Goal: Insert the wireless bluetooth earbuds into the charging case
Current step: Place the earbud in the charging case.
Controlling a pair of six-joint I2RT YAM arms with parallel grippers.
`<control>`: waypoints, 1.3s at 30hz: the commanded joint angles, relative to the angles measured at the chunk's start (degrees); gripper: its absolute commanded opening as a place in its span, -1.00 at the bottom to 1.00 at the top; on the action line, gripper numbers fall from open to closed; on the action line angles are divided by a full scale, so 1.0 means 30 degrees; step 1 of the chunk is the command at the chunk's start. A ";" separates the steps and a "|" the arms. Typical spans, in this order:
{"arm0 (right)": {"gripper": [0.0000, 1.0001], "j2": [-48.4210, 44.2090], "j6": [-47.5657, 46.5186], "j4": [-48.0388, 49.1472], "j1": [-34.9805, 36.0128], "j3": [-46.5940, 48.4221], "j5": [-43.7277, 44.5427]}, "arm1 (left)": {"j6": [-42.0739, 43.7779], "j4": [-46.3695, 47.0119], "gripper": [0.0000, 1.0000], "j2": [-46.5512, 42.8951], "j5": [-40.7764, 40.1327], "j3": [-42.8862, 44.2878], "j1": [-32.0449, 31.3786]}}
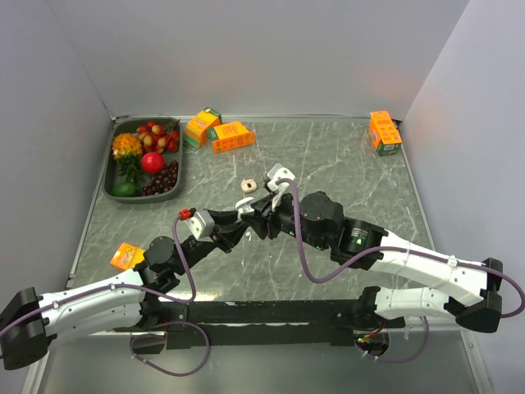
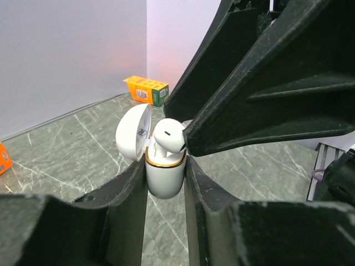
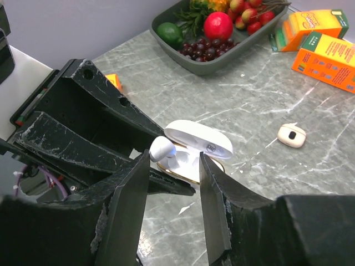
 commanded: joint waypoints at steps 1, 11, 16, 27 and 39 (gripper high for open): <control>-0.02 -0.1037 0.0094 0.0212 0.0033 -0.0291 0.1054 | -0.0179 0.0631 -0.98 -0.0299 0.0002 0.0945 0.0003; 0.06 -0.1390 -0.0081 0.0009 0.0062 0.0324 0.1317 | -0.0179 0.0544 -0.98 -0.0123 0.0002 0.1091 0.0032; 0.08 -0.1186 -0.0256 -0.0021 0.0266 0.0587 0.1844 | -0.0179 0.0338 -0.98 -0.0064 0.0002 0.1150 0.0032; 0.17 -0.0599 -0.0785 -0.0166 0.1029 0.1496 0.2665 | -0.0238 0.0280 -0.98 0.0141 -0.0056 0.1180 0.0003; 0.18 0.0221 -0.0638 -0.0957 0.1175 0.1818 0.3513 | -0.0297 0.0221 -0.98 -0.0064 -0.0056 0.1209 0.0003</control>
